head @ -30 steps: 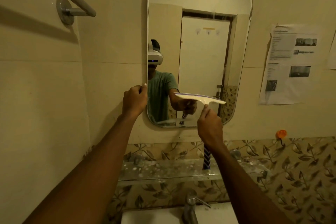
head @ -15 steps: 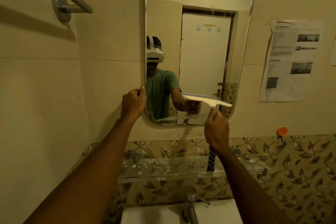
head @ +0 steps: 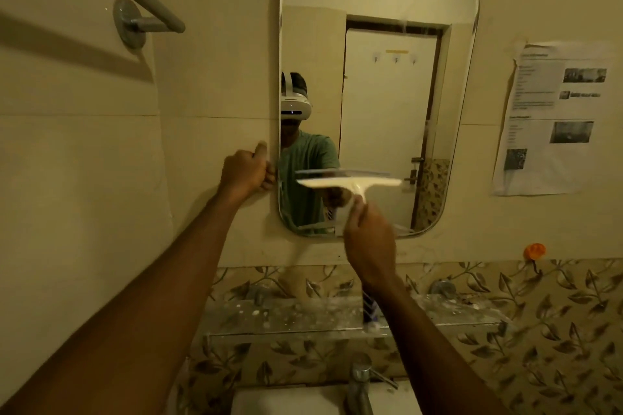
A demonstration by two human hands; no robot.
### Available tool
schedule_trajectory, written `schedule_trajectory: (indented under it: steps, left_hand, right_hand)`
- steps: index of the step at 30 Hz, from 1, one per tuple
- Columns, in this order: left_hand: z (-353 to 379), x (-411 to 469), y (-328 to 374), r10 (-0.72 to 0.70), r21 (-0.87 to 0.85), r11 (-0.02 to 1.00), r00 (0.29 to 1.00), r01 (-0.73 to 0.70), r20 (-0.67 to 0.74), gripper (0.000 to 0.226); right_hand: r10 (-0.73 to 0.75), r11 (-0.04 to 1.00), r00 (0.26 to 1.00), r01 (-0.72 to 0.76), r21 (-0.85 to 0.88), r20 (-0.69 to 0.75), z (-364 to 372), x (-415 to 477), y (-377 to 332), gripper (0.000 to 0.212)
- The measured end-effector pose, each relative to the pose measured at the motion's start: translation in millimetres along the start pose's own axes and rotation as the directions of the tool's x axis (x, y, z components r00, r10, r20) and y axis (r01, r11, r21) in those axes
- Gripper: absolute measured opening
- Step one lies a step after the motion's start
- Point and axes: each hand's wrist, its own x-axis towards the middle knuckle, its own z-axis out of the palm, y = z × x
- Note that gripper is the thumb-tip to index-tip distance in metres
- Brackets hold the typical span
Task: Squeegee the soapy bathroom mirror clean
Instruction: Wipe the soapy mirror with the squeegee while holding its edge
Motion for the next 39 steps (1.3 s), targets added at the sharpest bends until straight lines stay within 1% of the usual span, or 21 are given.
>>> schedule_trajectory:
  steps: [2,5,8,12,16,19,22,25,27,29,31,32,34,35,39]
  left_hand:
    - [-4,5,12,0.037,-0.053,0.998,0.998,-0.040,-0.055,0.055]
    - [-2,8,24,0.092,-0.082,0.992,0.992,-0.099,-0.083,0.052]
    - [1,12,25,0.086,-0.061,0.994,0.993,-0.091,-0.079,0.049]
    - [1,14,25,0.087,-0.042,0.995,0.995,-0.089,-0.048,0.047]
    - [2,11,20,0.098,-0.032,0.995,0.994,-0.099,-0.049,0.045]
    - [7,3,11,0.101,0.023,0.995,0.994,-0.100,-0.047,0.046]
    - [11,-3,7,0.097,0.023,0.995,0.993,-0.095,-0.073,0.045]
    - [16,-9,0,0.071,0.110,0.992,0.996,-0.065,-0.052,0.048]
    - [21,-14,-6,0.058,0.152,0.987,0.996,-0.047,-0.070,0.047]
    - [24,-16,-7,0.043,0.164,0.986,0.995,-0.028,-0.089,0.048]
    - [26,-17,-6,0.031,0.165,0.986,0.994,-0.014,-0.102,0.050]
    - [26,-16,-7,0.030,0.171,0.985,0.993,-0.010,-0.113,0.050]
    - [28,-17,-9,0.026,0.179,0.984,0.990,-0.001,-0.137,0.052]
    - [30,-18,-12,0.020,0.174,0.985,0.988,0.007,-0.154,0.053]
    - [36,-20,-15,-0.013,0.148,0.988,0.975,0.047,-0.220,0.052]
  right_hand:
    - [-0.079,0.996,0.997,0.079,-0.033,0.000,13,13,-28,0.033]
    - [-0.098,0.988,0.995,0.100,-0.115,0.021,27,23,-42,0.035]
    - [-0.079,0.980,0.993,0.094,-0.177,0.091,32,13,-29,0.032]
    - [-0.068,0.944,0.978,0.128,-0.304,0.199,35,-17,3,0.024]
    - [-0.056,0.897,0.966,0.159,-0.412,0.252,29,-26,20,0.028]
    - [-0.131,0.889,0.957,0.229,-0.396,0.261,23,-22,13,0.033]
    - [-0.276,0.812,0.902,0.404,-0.422,0.332,23,-11,-2,0.030]
    - [-0.372,0.657,0.809,0.575,-0.487,0.454,26,3,-8,0.031]
    - [-0.396,0.599,0.771,0.629,-0.495,0.500,23,14,3,0.031]
    - [-0.407,0.559,0.750,0.656,-0.507,0.522,14,20,21,0.032]
    - [-0.382,0.551,0.738,0.665,-0.505,0.556,3,20,42,0.036]
    - [-0.354,0.563,0.737,0.660,-0.497,0.576,-2,18,50,0.036]
    - [-0.297,0.622,0.739,0.630,-0.464,0.605,-3,11,56,0.033]
    - [-0.292,0.642,0.730,0.628,-0.440,0.617,0,8,53,0.031]
    - [-0.355,0.628,0.636,0.705,-0.329,0.685,22,4,30,0.034]
